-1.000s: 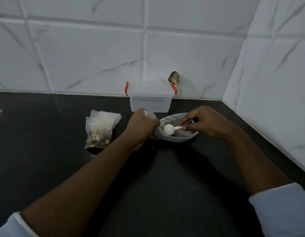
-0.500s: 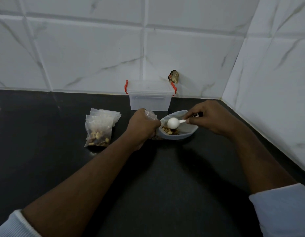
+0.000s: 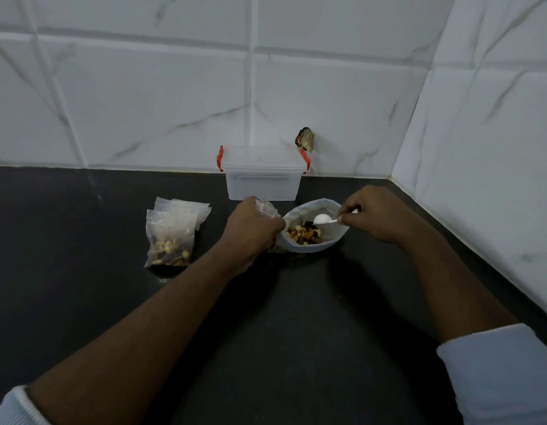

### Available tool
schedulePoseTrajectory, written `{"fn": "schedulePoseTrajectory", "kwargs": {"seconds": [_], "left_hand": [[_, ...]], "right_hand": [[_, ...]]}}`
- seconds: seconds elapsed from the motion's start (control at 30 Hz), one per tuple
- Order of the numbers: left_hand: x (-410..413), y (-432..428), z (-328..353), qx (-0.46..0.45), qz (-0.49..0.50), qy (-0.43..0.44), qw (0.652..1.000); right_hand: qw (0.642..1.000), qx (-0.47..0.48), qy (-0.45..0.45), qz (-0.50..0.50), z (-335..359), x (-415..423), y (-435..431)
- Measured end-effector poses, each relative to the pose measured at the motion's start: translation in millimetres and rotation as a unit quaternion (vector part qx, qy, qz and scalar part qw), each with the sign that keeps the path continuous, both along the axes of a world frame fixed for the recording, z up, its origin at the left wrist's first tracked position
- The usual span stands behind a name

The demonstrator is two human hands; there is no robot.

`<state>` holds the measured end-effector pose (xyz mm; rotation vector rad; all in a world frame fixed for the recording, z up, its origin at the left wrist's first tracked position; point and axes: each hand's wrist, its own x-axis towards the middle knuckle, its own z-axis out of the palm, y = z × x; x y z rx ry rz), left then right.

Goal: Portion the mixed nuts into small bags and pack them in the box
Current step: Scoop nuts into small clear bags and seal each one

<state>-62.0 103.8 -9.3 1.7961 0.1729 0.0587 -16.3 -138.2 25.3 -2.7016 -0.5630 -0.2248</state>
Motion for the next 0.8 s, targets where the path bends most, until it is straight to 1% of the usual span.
{"fn": "schedulePoseTrajectory", "kwargs": {"seconds": [0.07,0.2,0.27,0.33,0.4,0.47,0.53,0.67,0.8], "left_hand": [[-0.4,-0.6,0.4,0.0,-0.004,-0.002,1.0],[-1.0,-1.3,-0.5,0.003,0.001,-0.012,1.0],[-1.5,-1.6,-0.5,0.005,0.002,-0.014,1.0],[-1.9,-2.0,-0.2,0.006,0.001,-0.014,1.0],[-2.6,-1.8,0.1,0.006,-0.004,-0.015,1.0],[-3.1,-1.4,0.1,0.005,-0.01,-0.015,1.0],[-3.3,-1.1,-0.1,0.015,-0.015,-0.021,1.0],[-3.4,-1.1,-0.5,0.052,-0.02,-0.048,0.997],[-2.6,-0.7,-0.6,0.055,-0.028,-0.053,0.997]], "right_hand": [[0.999,0.019,0.034,-0.002,-2.0,-2.4,6.5],[0.995,0.075,0.063,-0.009,-0.6,-9.6,19.1],[0.988,0.118,0.094,-0.023,-1.1,-12.5,22.0],[0.969,0.19,0.149,-0.047,-3.2,-11.9,22.3],[0.937,0.274,0.2,-0.08,-6.5,-9.9,23.7],[0.905,0.337,0.233,-0.114,-10.8,-7.5,26.6],[0.886,0.366,0.253,-0.133,-12.7,-5.9,27.6],[0.867,0.388,0.282,-0.133,-11.0,-4.6,26.2],[0.833,0.435,0.307,-0.15,-14.1,-1.8,26.6]]}}
